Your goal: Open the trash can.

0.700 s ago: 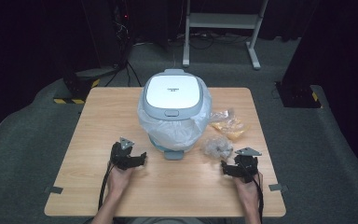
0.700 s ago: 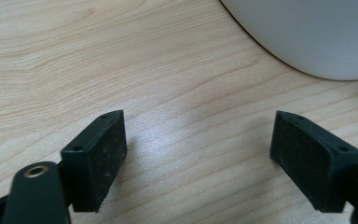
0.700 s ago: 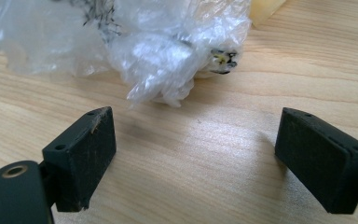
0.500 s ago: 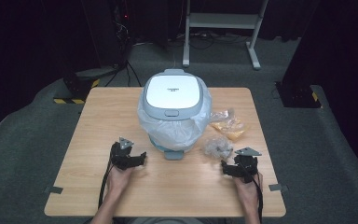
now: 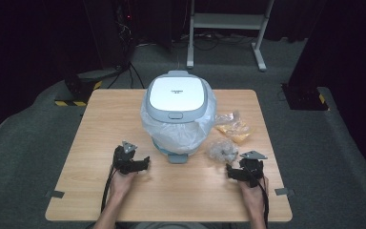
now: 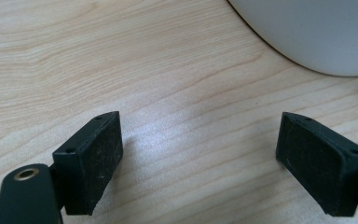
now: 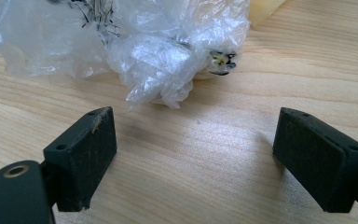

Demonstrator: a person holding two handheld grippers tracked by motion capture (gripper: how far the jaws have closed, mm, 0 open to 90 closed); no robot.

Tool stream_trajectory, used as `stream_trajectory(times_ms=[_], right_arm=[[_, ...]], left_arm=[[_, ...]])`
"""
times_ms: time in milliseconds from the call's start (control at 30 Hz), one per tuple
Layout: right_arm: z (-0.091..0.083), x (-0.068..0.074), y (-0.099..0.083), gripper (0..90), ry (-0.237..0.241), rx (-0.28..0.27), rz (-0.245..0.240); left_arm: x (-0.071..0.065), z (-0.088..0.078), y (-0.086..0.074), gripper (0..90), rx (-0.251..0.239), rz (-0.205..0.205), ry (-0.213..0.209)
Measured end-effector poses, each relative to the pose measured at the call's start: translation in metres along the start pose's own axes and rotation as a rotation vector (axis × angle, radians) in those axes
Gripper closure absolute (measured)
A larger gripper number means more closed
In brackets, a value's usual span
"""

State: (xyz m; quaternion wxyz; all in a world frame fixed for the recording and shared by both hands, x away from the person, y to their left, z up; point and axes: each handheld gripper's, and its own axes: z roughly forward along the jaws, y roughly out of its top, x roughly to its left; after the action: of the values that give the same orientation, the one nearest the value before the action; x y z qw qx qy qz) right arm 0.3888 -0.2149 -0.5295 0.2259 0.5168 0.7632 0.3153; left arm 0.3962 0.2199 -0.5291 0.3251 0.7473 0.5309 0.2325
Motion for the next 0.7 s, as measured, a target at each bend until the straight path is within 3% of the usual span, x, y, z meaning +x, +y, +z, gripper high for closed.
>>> stream_trajectory(times_ms=[700], right_arm=[[0.000,0.000,0.000,13.2,0.000,0.000,-0.001]], left_arm=[[-0.015,-0.003,0.003,13.4,0.007,0.040,-0.060]])
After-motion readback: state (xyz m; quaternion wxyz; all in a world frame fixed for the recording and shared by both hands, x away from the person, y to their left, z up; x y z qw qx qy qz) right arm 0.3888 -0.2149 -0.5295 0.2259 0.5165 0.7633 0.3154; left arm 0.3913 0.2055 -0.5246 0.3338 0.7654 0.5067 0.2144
